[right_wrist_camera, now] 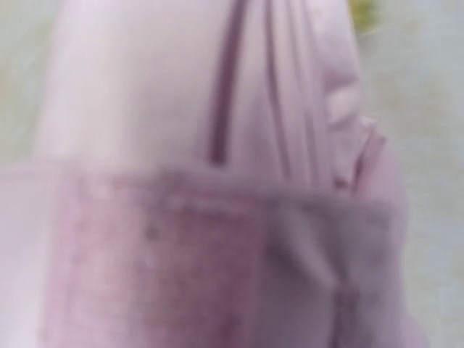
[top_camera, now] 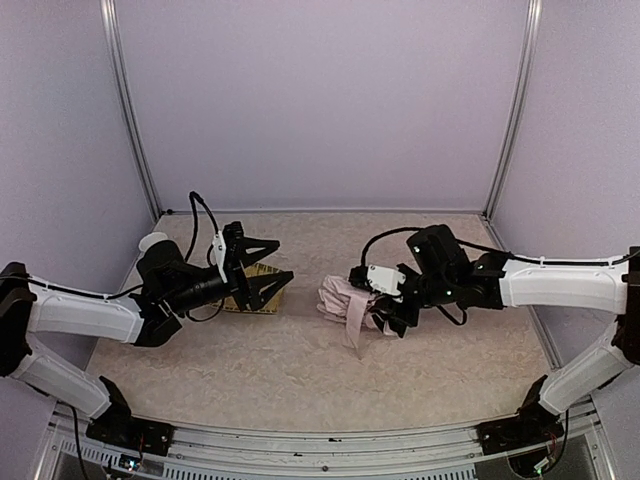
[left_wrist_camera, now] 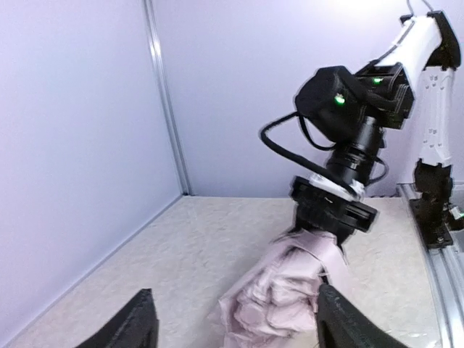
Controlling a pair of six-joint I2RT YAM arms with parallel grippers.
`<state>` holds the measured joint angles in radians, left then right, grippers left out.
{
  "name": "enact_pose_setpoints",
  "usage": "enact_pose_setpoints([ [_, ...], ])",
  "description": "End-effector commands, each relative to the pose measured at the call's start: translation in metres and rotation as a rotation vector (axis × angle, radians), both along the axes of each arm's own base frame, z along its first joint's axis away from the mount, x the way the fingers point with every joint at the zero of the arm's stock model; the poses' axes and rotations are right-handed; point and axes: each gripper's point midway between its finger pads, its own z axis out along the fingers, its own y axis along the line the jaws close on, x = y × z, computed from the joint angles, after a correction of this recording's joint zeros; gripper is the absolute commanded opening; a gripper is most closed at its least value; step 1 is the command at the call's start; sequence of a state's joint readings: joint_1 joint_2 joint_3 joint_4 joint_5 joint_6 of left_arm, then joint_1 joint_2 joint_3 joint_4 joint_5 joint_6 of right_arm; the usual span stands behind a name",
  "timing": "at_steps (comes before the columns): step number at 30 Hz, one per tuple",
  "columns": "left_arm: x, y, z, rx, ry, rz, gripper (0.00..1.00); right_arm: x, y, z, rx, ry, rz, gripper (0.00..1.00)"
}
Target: Put away the umbrella
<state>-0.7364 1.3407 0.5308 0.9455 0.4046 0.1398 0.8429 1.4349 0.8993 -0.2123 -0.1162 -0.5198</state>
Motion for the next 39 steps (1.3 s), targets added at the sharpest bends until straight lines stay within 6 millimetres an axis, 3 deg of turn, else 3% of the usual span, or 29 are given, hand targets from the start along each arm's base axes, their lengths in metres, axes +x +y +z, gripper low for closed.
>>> enact_pose_setpoints([
  [1,-0.034,-0.012,0.005,-0.044,-0.027,-0.222,0.61,0.019,0.001,0.092,0.274,-0.095,-0.023,0.00],
  [5,-0.068,-0.026,-0.003,-0.027,-0.082,-0.335,0.44,0.029,-0.005,0.136,0.324,-0.179,-0.033,0.00],
  [8,-0.088,-0.050,-0.013,0.056,-0.181,-0.357,0.42,0.029,-0.004,0.166,0.366,-0.216,-0.005,0.00],
  [14,-0.075,-0.073,-0.026,0.091,-0.106,-0.385,0.41,0.027,0.000,0.216,0.419,-0.299,0.053,0.00],
  [16,-0.069,-0.075,-0.027,0.081,-0.101,-0.374,0.42,0.023,0.002,0.221,0.424,-0.309,0.079,0.00],
  [19,-0.060,-0.081,-0.026,0.068,-0.101,-0.339,0.53,0.022,0.004,0.225,0.430,-0.312,0.097,0.00],
  [23,-0.047,-0.099,-0.024,0.065,-0.083,-0.316,0.62,0.018,0.008,0.224,0.447,-0.292,0.124,0.00],
  [33,-0.045,-0.131,-0.028,0.059,-0.090,-0.394,0.66,0.013,0.014,0.223,0.473,-0.274,0.164,0.00],
  [36,-0.051,-0.134,-0.024,0.048,-0.096,-0.433,0.50,0.014,0.014,0.221,0.470,-0.271,0.162,0.00],
  [39,-0.067,-0.129,-0.018,0.033,-0.115,-0.503,0.15,0.018,0.011,0.219,0.460,-0.274,0.135,0.00],
])
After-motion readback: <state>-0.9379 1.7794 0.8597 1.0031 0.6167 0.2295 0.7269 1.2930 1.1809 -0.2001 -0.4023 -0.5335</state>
